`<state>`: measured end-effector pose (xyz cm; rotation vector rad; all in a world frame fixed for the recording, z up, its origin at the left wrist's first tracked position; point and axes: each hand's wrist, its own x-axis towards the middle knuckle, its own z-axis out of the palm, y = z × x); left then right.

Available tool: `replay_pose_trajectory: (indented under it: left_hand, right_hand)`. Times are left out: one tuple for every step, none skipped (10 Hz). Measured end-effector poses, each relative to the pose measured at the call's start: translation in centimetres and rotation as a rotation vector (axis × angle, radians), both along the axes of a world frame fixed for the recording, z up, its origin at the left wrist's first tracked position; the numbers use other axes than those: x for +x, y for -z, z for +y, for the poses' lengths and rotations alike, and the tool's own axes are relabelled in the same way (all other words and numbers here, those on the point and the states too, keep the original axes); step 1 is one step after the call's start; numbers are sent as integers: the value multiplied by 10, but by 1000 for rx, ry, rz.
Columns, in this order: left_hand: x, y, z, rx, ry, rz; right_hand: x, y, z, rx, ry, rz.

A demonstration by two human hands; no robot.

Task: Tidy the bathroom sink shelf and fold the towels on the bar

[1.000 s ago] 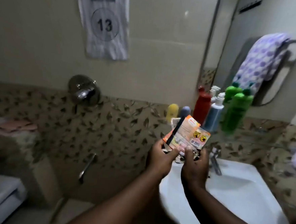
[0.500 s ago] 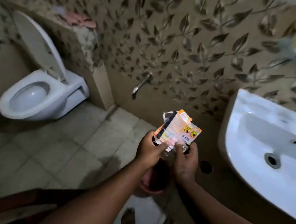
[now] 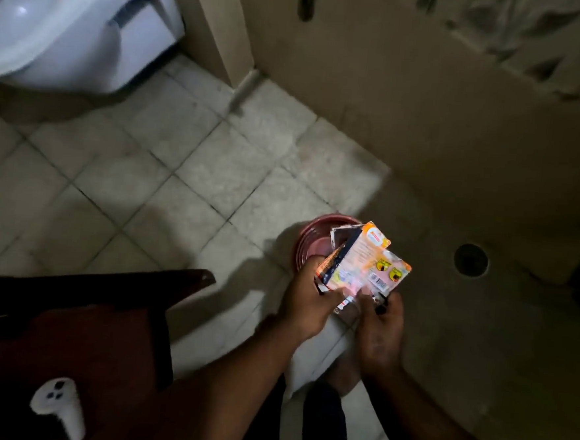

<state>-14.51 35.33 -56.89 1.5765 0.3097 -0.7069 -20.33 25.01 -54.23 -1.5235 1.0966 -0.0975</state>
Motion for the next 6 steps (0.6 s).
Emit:
replay_pose_trajectory:
  left_hand:
    - [-3,49,-1,63,8,39]
    - [-5,92,-1,85,14,60]
    - [-4,123,-3,98,-4,80]
    - [-5,144,3,134,-40,67]
    - [-12,155,14,198,8,-8]
    - [-19,146,18,220,95,-5]
  right_hand:
    - [1,48,-1,33,-5,29]
    - [2,93,-5,51,-28,42]
    - [0,137,-9,80,-11,59]
    - [-4,164,-16,82,46,88]
    - [-14,177,-21,90,58,91]
    - [-21,167,-18,81,29,121]
